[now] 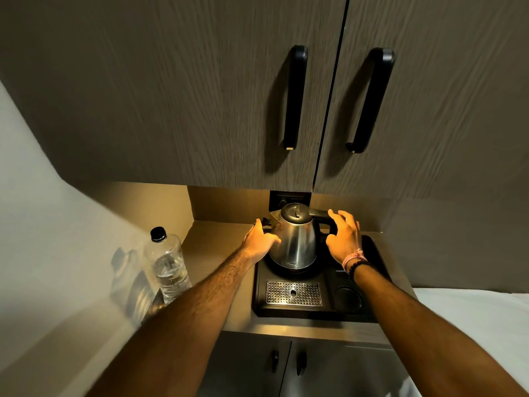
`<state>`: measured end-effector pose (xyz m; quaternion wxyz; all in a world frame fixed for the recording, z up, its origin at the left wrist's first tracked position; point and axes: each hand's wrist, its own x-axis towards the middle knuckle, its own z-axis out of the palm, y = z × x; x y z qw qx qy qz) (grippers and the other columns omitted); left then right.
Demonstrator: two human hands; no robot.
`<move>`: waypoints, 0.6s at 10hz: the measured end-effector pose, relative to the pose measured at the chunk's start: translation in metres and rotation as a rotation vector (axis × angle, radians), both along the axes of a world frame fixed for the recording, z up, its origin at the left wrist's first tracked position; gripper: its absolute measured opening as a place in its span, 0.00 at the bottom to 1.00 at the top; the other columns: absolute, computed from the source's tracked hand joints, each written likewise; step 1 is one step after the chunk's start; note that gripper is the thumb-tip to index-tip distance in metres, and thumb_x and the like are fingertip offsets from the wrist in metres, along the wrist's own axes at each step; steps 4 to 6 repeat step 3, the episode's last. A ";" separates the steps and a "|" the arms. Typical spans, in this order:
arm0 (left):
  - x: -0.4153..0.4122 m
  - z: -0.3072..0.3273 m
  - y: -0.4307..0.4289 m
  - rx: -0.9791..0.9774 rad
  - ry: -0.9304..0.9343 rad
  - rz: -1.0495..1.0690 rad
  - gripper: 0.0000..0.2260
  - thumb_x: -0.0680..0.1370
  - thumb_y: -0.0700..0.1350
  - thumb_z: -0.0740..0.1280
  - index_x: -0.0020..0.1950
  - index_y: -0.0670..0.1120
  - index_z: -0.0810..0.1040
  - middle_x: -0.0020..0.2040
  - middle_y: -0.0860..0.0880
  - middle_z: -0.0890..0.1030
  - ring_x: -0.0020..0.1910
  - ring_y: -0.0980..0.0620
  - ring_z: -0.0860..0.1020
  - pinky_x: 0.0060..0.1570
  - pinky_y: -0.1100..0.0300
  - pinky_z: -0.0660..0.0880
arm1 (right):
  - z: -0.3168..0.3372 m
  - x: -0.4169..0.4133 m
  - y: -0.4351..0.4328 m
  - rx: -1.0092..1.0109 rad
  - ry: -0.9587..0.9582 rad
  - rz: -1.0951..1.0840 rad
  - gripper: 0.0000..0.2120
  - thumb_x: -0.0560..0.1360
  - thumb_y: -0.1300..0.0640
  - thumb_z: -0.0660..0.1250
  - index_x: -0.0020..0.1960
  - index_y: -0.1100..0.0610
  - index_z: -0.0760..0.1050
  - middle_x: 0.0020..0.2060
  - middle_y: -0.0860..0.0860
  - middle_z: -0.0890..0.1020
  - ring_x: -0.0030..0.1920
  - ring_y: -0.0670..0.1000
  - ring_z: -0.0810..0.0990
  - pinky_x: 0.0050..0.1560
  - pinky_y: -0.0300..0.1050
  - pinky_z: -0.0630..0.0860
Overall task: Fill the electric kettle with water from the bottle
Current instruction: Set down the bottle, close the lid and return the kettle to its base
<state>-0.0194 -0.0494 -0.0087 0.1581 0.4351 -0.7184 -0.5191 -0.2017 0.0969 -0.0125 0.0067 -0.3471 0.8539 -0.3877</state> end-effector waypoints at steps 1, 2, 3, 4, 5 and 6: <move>0.002 0.007 0.003 -0.043 -0.039 -0.023 0.46 0.71 0.44 0.72 0.82 0.47 0.49 0.82 0.45 0.55 0.79 0.43 0.56 0.75 0.45 0.59 | 0.003 0.002 -0.001 0.001 -0.043 -0.032 0.34 0.71 0.73 0.63 0.74 0.53 0.73 0.74 0.57 0.69 0.72 0.62 0.67 0.69 0.62 0.73; 0.003 0.011 0.003 -0.065 -0.052 -0.079 0.46 0.71 0.42 0.71 0.82 0.47 0.47 0.82 0.45 0.52 0.80 0.43 0.55 0.76 0.42 0.59 | 0.013 0.004 -0.001 0.041 -0.059 -0.020 0.36 0.70 0.72 0.64 0.75 0.50 0.72 0.74 0.57 0.67 0.73 0.62 0.65 0.70 0.64 0.69; 0.007 0.010 0.005 -0.195 -0.106 -0.130 0.45 0.72 0.43 0.70 0.82 0.46 0.46 0.83 0.45 0.48 0.81 0.45 0.50 0.77 0.44 0.55 | 0.012 0.010 0.004 0.219 0.020 0.020 0.42 0.69 0.69 0.64 0.80 0.47 0.62 0.79 0.57 0.58 0.79 0.62 0.55 0.75 0.66 0.63; 0.007 0.010 0.005 -0.195 -0.106 -0.130 0.45 0.72 0.43 0.70 0.82 0.46 0.46 0.83 0.45 0.48 0.81 0.45 0.50 0.77 0.44 0.55 | 0.012 0.010 0.004 0.219 0.020 0.020 0.42 0.69 0.69 0.64 0.80 0.47 0.62 0.79 0.57 0.58 0.79 0.62 0.55 0.75 0.66 0.63; 0.007 0.010 0.005 -0.195 -0.106 -0.130 0.45 0.72 0.43 0.70 0.82 0.46 0.46 0.83 0.45 0.48 0.81 0.45 0.50 0.77 0.44 0.55 | 0.012 0.010 0.004 0.219 0.020 0.020 0.42 0.69 0.69 0.64 0.80 0.47 0.62 0.79 0.57 0.58 0.79 0.62 0.55 0.75 0.66 0.63; 0.007 0.010 0.005 -0.195 -0.106 -0.130 0.45 0.72 0.43 0.70 0.82 0.46 0.46 0.83 0.45 0.48 0.81 0.45 0.50 0.77 0.44 0.55 | 0.012 0.010 0.004 0.219 0.020 0.020 0.42 0.69 0.69 0.64 0.80 0.47 0.62 0.79 0.57 0.58 0.79 0.62 0.55 0.75 0.66 0.63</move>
